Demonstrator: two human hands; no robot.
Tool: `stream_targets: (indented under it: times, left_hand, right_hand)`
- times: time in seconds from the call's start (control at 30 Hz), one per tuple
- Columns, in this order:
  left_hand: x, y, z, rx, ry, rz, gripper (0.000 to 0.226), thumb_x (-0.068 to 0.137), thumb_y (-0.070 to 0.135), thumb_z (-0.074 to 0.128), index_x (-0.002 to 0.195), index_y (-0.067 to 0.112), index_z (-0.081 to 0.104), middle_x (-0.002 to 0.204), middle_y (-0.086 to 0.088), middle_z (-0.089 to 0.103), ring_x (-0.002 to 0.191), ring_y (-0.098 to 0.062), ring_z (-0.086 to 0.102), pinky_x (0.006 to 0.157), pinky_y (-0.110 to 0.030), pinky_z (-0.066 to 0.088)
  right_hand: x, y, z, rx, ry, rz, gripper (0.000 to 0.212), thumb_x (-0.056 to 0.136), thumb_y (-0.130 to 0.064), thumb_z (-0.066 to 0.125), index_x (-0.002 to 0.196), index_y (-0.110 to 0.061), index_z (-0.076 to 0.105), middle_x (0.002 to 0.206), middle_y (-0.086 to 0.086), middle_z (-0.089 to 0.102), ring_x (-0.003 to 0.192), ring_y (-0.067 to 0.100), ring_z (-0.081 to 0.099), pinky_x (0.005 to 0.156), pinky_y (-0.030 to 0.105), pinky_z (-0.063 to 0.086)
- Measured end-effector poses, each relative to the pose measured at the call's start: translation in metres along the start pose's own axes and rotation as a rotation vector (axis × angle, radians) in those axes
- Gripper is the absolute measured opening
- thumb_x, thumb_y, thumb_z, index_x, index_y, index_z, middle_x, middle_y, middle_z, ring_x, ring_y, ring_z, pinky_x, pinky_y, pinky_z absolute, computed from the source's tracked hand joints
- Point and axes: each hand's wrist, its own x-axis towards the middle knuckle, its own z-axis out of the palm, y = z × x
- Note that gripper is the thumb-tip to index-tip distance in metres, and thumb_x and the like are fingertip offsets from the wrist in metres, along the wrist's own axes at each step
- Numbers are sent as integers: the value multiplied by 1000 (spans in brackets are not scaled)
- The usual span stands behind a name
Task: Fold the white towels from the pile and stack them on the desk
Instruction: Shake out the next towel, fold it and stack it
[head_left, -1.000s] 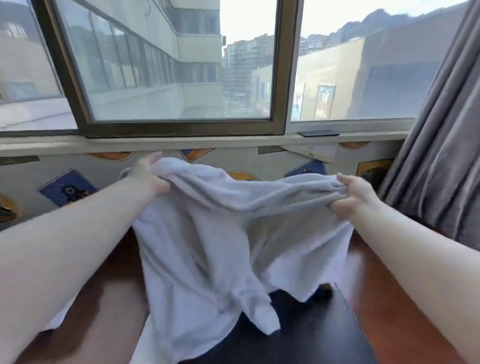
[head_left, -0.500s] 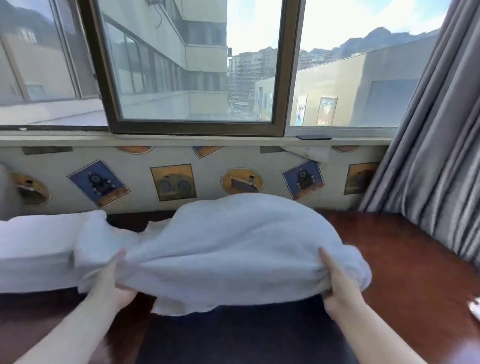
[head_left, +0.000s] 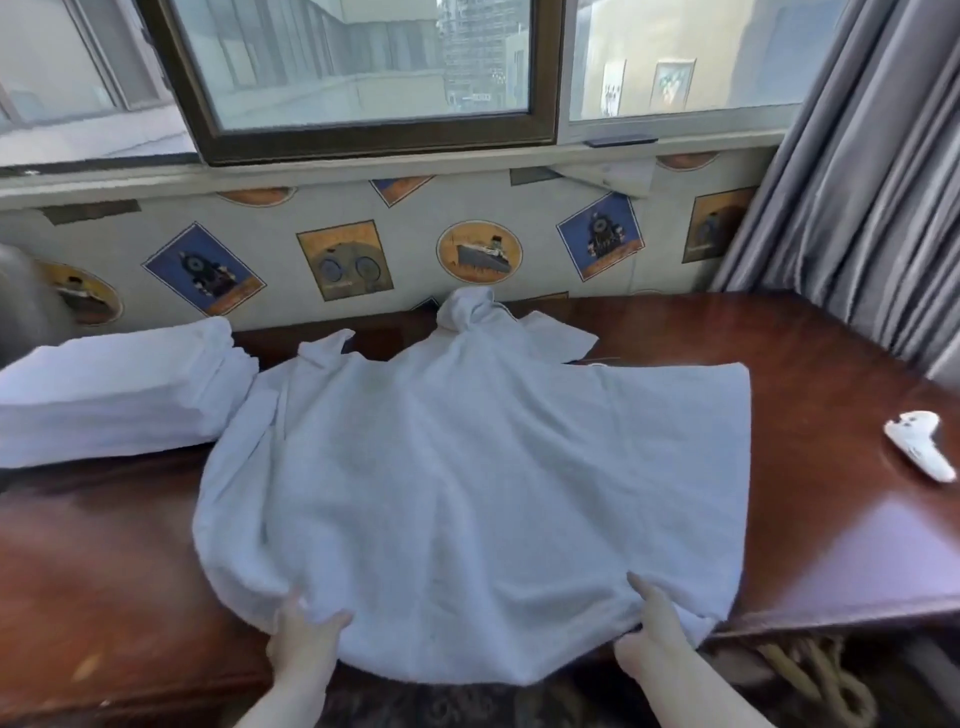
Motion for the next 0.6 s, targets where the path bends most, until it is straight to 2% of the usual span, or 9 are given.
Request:
stream_targets:
  times: [0.07, 0.13, 0.2, 0.3, 0.33, 0.4, 0.43, 0.5, 0.6]
  left_hand:
    - [-15, 9, 23, 175, -147, 200, 72, 81, 0, 72, 145, 10, 39, 155, -12, 31, 142, -30, 27, 116, -43, 24]
    - [-34, 25, 49, 265, -364, 342, 67, 87, 4, 68, 146, 18, 38, 160, -1, 21, 146, -22, 17, 118, -39, 20]
    - [-47, 42, 75, 289, -585, 450, 62, 92, 10, 64, 146, 26, 37, 160, 8, 16, 148, -16, 11, 119, -38, 19]
    - [-59, 59, 106, 301, -734, 580, 54, 97, 18, 59, 143, 35, 37, 157, 18, 14, 148, -8, 7, 120, -36, 20]
    - [-60, 64, 115, 293, -732, 612, 51, 98, 20, 57, 143, 35, 38, 157, 18, 16, 148, -7, 9, 119, -34, 19]
    - [-54, 72, 134, 282, -722, 653, 48, 99, 23, 55, 143, 34, 39, 157, 16, 20, 147, -6, 14, 118, -31, 19]
    - [-49, 75, 143, 303, -745, 660, 48, 100, 23, 53, 144, 33, 38, 157, 15, 21, 146, -6, 14, 118, -30, 19]
    - [-43, 76, 168, 373, -816, 675, 50, 100, 18, 50, 147, 30, 35, 158, 13, 20, 147, -7, 14, 118, -29, 19]
    - [-50, 72, 202, 445, -933, 685, 51, 100, 10, 46, 147, 25, 35, 159, 6, 23, 147, -10, 18, 118, -26, 16]
  right_hand:
    - [6, -13, -3, 233, 115, -103, 61, 86, -7, 71, 135, -27, 42, 107, 6, 58, 94, 28, 59, 85, 40, 51]
    - [7, -25, -2, 194, 84, -198, 76, 87, -6, 70, 149, -26, 32, 133, 4, 52, 109, 30, 58, 94, 45, 49]
    - [1, -33, 7, -128, -50, -330, 67, 92, -10, 64, 150, -18, 31, 134, 5, 51, 106, 25, 55, 91, 39, 46]
    - [-18, -43, 27, -654, -207, -819, 36, 98, -17, 55, 132, -11, 45, 99, 5, 60, 78, 6, 55, 72, 36, 46]
    - [-17, -45, 28, -839, -200, -979, 26, 98, -16, 53, 124, -13, 50, 98, 6, 62, 84, 5, 57, 75, 40, 48]
    - [-3, -41, 19, -1311, -88, -1183, 44, 97, -15, 50, 140, -17, 44, 142, 11, 48, 134, 21, 42, 113, 50, 30]
    - [8, -39, 13, -1540, -50, -1134, 59, 95, -19, 52, 150, -20, 31, 158, 7, 26, 147, 27, 21, 119, 51, 13]
    - [11, -38, 1, -1480, -193, -691, 86, 88, -20, 63, 156, -30, 12, 164, -4, 4, 150, 25, 9, 119, 48, 15]
    - [8, -48, -9, -353, -449, -162, 93, 87, -6, 69, 156, -37, 14, 156, 1, 30, 137, 22, 43, 106, 39, 42]
